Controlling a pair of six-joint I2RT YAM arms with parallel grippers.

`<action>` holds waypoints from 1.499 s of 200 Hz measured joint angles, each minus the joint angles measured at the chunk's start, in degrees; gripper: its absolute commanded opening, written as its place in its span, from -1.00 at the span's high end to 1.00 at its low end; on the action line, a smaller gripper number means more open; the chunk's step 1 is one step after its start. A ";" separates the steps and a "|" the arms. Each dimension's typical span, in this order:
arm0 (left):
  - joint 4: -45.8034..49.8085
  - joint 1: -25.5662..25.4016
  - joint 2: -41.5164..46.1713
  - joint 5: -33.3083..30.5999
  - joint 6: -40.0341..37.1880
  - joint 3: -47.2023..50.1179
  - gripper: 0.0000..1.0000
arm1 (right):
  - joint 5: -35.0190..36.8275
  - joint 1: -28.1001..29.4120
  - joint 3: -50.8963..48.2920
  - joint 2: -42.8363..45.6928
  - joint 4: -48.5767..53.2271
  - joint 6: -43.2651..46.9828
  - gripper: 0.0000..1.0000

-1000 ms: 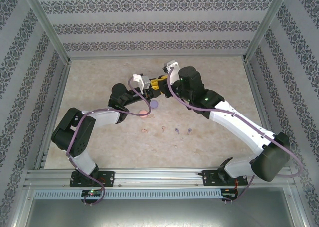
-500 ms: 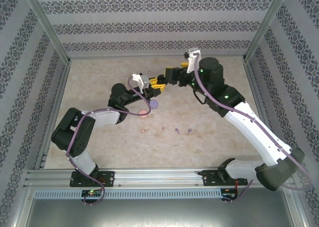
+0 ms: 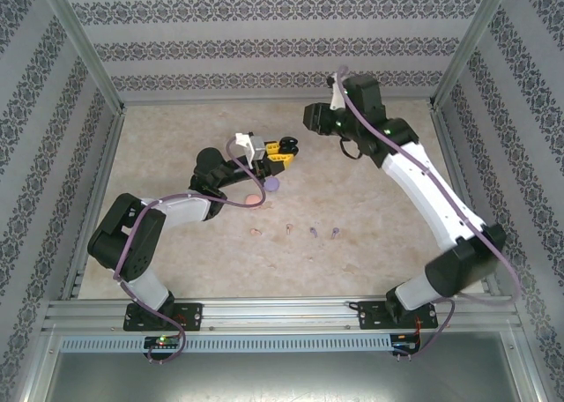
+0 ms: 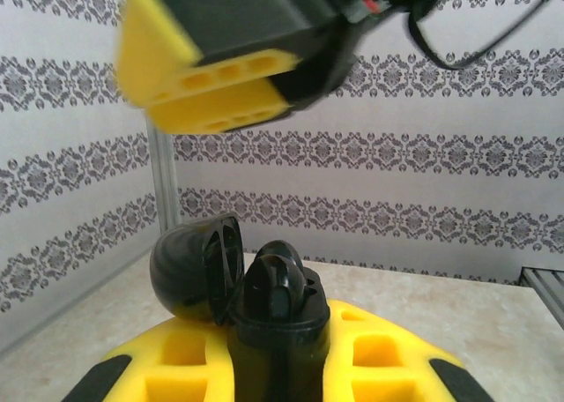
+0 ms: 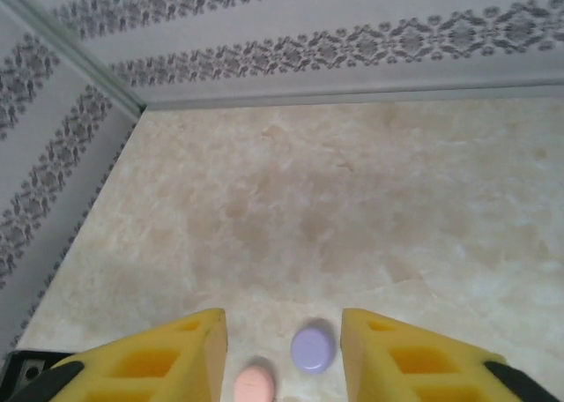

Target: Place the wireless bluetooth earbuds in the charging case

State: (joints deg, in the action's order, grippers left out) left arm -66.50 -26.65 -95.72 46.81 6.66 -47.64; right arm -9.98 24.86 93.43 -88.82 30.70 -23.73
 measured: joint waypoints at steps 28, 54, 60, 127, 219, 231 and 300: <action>1.42 -0.70 0.00 0.94 -0.37 0.00 1.00 | -3.89 0.00 8.07 -7.41 4.52 0.90 0.69; 1.57 -1.07 0.00 1.01 -0.39 0.00 1.00 | -6.91 0.04 10.82 -10.60 7.72 1.40 0.72; 1.60 -1.11 0.00 0.98 -0.39 0.00 1.00 | -7.52 0.04 10.82 -10.84 8.57 1.51 0.73; 2.12 -1.16 -0.20 0.44 -0.46 -0.26 1.00 | -14.14 1.05 6.95 -8.87 13.14 3.13 0.86; 2.84 -1.79 -2.89 -2.51 0.63 -1.57 1.00 | -8.74 -4.09 -11.21 9.33 8.55 -2.32 0.44; 3.13 -1.79 -3.89 -3.02 1.57 -2.45 1.00 | -5.95 -6.47 -14.64 11.76 6.73 -4.09 0.33; 17.99 -2.27 -17.35 -6.86 15.37 -17.92 1.00 | 2.91 -10.51 -34.47 19.93 -0.39 -10.82 0.14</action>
State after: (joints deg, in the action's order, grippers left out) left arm -48.51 -28.93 -113.08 39.94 22.02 -65.56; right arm -7.07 14.35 58.96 -68.88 30.30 -34.54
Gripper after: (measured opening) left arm 0.167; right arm 0.424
